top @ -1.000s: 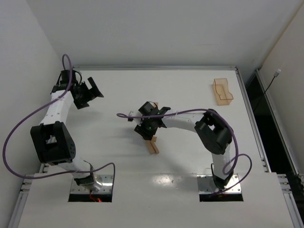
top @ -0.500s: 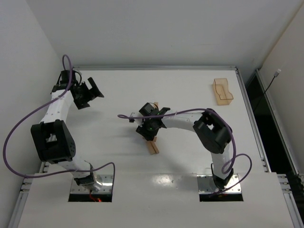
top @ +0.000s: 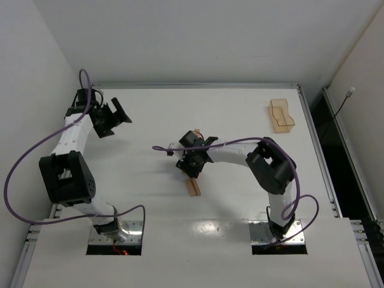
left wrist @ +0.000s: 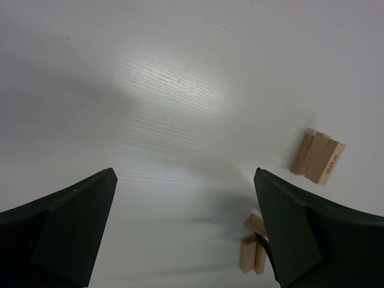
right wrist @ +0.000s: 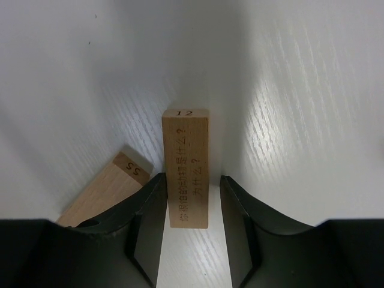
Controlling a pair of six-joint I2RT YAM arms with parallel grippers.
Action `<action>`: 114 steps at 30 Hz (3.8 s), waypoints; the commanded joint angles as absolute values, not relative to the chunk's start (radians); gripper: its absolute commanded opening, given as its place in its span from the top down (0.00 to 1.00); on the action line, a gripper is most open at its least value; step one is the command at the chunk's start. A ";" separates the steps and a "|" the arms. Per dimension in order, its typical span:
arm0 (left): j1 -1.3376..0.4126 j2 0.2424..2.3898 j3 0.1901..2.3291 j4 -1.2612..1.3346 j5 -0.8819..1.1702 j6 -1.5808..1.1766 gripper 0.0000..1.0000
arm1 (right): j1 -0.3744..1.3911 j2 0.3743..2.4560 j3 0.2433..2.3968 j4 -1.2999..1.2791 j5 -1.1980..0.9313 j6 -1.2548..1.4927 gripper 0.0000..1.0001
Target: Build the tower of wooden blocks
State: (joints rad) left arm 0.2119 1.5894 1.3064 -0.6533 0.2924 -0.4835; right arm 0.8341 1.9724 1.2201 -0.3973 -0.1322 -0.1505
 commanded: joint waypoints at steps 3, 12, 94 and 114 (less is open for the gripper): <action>0.227 1.594 1.344 -0.624 0.318 -0.500 0.01 | 0.830 1.904 1.198 -0.428 -0.112 -0.156 0.63; 0.227 1.594 1.335 -0.615 0.327 -0.509 0.01 | 0.839 1.873 1.198 -0.448 -0.101 -0.156 0.86; 0.227 1.569 1.272 -0.571 0.299 -0.538 0.07 | 0.618 2.098 1.717 -0.660 0.146 0.746 1.00; 0.227 1.578 1.272 -0.571 0.318 -0.548 0.07 | 0.618 2.120 1.689 -0.640 0.152 0.724 1.00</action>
State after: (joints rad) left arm 0.2123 1.5776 1.2537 -0.5949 0.2977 -0.5358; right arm 0.6174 2.1231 1.7031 -0.6624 0.1314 0.7269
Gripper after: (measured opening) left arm 0.931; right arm 0.231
